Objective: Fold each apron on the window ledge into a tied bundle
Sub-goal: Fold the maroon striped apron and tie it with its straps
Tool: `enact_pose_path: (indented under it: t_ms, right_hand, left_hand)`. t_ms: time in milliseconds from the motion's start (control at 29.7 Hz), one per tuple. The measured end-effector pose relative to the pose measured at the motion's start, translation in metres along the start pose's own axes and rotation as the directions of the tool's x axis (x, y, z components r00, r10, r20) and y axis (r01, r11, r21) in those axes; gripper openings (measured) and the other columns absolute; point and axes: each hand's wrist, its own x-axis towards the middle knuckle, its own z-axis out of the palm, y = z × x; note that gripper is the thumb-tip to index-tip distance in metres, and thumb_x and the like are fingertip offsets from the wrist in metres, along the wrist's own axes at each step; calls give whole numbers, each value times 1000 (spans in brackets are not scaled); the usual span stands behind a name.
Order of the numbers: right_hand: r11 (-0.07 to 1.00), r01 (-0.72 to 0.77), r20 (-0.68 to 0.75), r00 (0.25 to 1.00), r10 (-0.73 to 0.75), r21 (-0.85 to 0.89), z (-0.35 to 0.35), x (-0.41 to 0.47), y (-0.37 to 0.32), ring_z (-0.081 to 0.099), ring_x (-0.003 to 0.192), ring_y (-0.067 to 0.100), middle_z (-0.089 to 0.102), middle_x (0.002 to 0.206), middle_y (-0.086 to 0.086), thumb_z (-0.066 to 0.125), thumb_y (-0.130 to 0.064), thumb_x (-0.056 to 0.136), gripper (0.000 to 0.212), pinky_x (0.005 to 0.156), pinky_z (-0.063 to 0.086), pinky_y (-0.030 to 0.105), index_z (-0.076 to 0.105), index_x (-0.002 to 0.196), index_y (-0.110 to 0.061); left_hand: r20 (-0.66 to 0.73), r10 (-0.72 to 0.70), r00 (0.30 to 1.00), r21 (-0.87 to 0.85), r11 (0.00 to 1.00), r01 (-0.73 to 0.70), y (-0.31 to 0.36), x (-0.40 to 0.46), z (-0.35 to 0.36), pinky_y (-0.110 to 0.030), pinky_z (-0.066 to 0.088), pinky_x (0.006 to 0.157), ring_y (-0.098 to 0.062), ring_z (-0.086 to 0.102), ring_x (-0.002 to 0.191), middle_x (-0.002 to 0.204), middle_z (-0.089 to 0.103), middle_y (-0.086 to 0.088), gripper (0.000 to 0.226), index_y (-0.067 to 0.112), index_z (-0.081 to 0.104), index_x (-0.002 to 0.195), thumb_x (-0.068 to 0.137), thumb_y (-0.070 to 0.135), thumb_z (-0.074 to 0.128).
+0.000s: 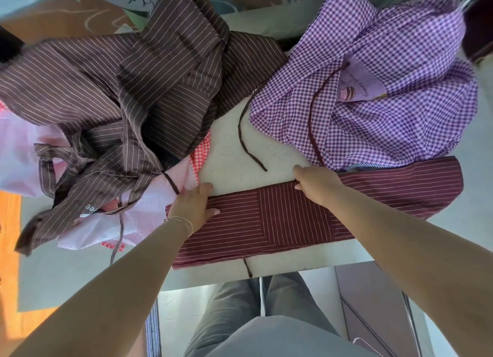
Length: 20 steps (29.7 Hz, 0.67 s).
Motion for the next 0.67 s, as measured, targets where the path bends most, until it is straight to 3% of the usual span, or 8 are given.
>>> enact_pose_path:
  t_ms: [34,101,168,235,336,437,571,672]
  right_hand:
    - [1000,6,-25,1000,-6,4,2,-2,0,52,69,13,52,80,-1,49,-36,97,32,60,45,31,43,117,-12]
    - [998,54,-111,992,-57,-26,12,-4,3,55,92,18,56,102,3,57,-46,90,48,78,50,34,44,126,-17]
    - [987,116,-192,972,-137,-115,21,-6,6,47,117,27,50,127,8,65,-58,77,65,99,41,43,51,129,-20]
    - [973,163,-175,966,-192,-164,23,-6,3,42,125,29,45,136,8,65,-64,73,75,105,34,48,51,131,-20]
    - [965,176,-75,978,-193,-193,22,-5,-7,47,119,23,48,131,3,60,-65,78,75,104,33,44,41,135,-19]
    - [970,150,-11,988,-155,-192,19,-8,-10,48,115,22,54,124,1,59,-62,80,69,101,33,41,41,132,-21]
    - [951,141,112,987,-114,-275,14,-19,3,41,119,22,52,126,2,58,-58,84,59,102,31,38,55,128,-18]
    - [951,190,99,980,-171,-243,2,-30,16,48,107,18,58,112,-1,55,-57,86,50,97,36,33,63,115,-17]
  left_hand:
    - [28,18,999,32,999,-19,-1,2,0,-41,46,97,-27,59,103,118,60,-5,52,22,40,128,88,50,59]
    - [65,74,995,131,988,-82,-1,5,0,-40,39,104,-23,56,109,122,57,-2,54,23,43,132,89,53,55]
    - [59,136,989,169,975,-144,1,5,1,-36,39,102,-21,53,111,125,54,-1,50,22,45,134,93,50,51]
    - [68,166,984,110,979,-172,4,4,2,-33,43,95,-20,53,109,126,49,-1,52,21,44,137,93,48,51]
    - [166,153,974,42,986,-162,11,-2,-1,-34,47,90,-21,56,106,129,46,-1,56,21,38,139,93,48,53]
    - [245,136,960,1,990,-140,14,-8,-6,-31,47,93,-20,58,109,127,56,1,45,23,42,135,95,42,51]
    - [367,94,926,-118,992,-54,9,-13,-20,-29,45,96,-17,58,109,123,61,3,48,23,52,130,89,45,61]
    - [461,45,886,1,999,-51,5,-14,-45,-27,47,93,-17,61,103,115,65,3,44,19,60,122,85,42,67]
